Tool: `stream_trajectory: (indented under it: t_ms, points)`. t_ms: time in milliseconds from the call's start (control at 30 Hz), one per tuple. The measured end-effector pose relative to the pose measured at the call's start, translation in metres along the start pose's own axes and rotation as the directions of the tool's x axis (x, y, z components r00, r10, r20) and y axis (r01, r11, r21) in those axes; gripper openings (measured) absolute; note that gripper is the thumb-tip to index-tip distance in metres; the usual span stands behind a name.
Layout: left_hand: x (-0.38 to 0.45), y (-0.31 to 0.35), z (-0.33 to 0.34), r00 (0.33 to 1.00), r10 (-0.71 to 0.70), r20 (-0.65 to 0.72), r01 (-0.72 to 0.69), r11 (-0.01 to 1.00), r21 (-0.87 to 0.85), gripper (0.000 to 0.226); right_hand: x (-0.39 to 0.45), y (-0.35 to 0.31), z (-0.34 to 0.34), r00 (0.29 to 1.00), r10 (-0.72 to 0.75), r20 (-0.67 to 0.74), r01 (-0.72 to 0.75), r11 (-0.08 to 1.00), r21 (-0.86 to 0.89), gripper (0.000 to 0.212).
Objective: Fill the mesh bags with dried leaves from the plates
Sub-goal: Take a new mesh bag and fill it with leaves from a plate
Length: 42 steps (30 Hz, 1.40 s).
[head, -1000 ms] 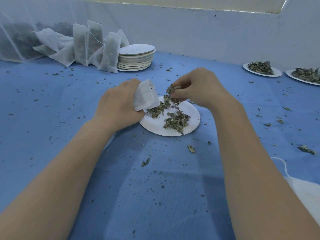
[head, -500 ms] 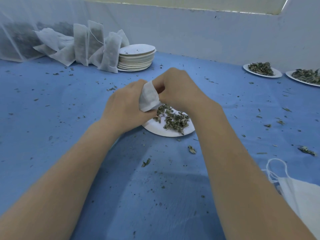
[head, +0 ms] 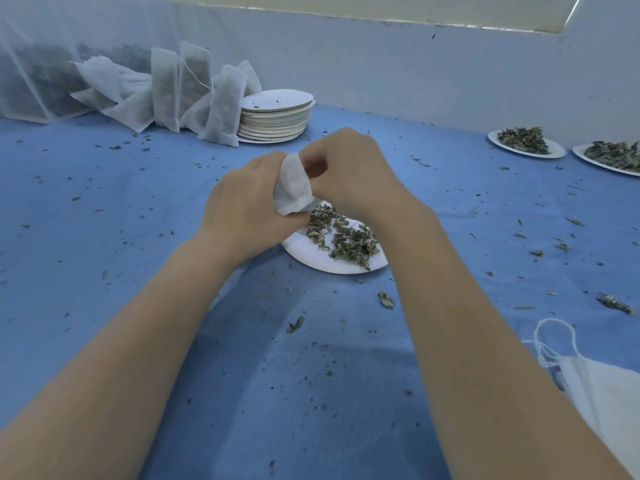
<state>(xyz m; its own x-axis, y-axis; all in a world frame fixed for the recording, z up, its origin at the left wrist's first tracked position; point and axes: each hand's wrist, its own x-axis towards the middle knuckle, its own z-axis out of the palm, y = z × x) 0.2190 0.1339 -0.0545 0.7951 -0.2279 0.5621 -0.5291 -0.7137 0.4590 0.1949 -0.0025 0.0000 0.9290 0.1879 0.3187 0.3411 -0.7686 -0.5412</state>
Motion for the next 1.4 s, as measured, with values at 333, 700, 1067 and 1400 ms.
stream_trajectory:
  t_ms: [333, 700, 1067, 1400]
  points:
    - [0.006, -0.023, -0.013, 0.998, -0.065, -0.013, 0.066, 0.973, 0.223, 0.042, 0.014, 0.020, -0.008, 0.987, 0.135, 0.085, -0.131, 0.990, -0.056, 0.025]
    - [0.007, -0.028, -0.013, 0.993, -0.117, -0.005, 0.116, 0.974, 0.196, 0.042, 0.015, 0.037, 0.011, 0.911, 0.140, 0.389, 0.036, 0.911, -0.412, 0.042]
    - [0.007, -0.027, -0.013, 0.990, -0.142, 0.025, 0.135, 0.975, 0.178, 0.042, 0.017, 0.053, 0.002, 0.873, 0.373, 0.314, -0.136, 0.805, -0.578, 0.061]
    - [0.004, -0.023, -0.010, 0.993, -0.094, 0.068, 0.077, 0.972, 0.221, 0.042, 0.016, 0.043, 0.010, 0.949, 0.153, 0.276, -0.047, 0.934, -0.354, 0.028]
